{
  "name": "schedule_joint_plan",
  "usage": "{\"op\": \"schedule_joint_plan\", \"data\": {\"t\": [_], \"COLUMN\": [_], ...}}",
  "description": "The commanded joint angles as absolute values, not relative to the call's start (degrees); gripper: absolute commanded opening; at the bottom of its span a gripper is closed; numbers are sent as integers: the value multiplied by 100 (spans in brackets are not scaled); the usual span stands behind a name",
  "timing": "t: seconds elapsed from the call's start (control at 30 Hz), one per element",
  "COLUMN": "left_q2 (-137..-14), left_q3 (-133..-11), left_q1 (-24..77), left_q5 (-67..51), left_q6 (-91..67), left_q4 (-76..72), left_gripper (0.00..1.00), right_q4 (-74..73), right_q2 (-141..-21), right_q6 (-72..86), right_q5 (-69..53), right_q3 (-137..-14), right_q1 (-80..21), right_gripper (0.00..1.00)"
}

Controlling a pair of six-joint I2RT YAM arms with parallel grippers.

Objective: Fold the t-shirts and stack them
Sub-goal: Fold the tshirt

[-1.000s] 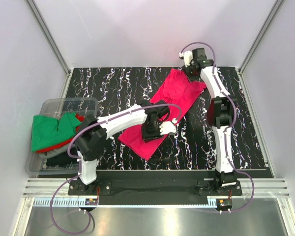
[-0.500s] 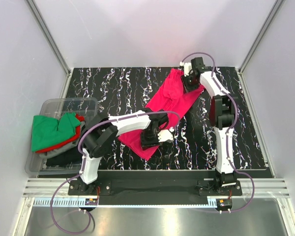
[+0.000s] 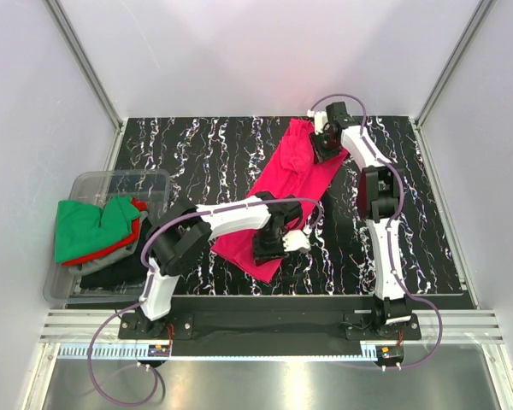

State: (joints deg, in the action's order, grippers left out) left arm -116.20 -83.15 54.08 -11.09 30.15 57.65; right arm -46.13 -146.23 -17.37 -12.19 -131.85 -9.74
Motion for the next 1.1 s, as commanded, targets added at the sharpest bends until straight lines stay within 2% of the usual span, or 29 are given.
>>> {"op": "schedule_joint_plan", "data": {"t": [0.0, 0.6, 0.9, 1.07], "left_q2": [-11926, -12559, -12630, -11938], "left_q3": [-8551, -9782, -9905, -9880], "left_q1": [5563, 6143, 6231, 6223], "left_q5": [-1529, -1564, -1477, -1223], "left_q6": [2979, 3129, 3024, 2742], "left_q4": [5537, 5581, 5432, 5520], "left_gripper": [36, 38, 40, 43], "right_q4": [-4623, -4386, -4263, -4272], "right_q2": [-14923, -15934, -15908, -15261], "right_q6": [-2011, -2514, -2514, -2383], "right_q5": [-1135, -1011, -932, -677], "right_q3": [-13639, -15521, -15609, -15443], "right_q1": [-1265, -1890, -2021, -1995], "right_gripper": [38, 43, 44, 50]}}
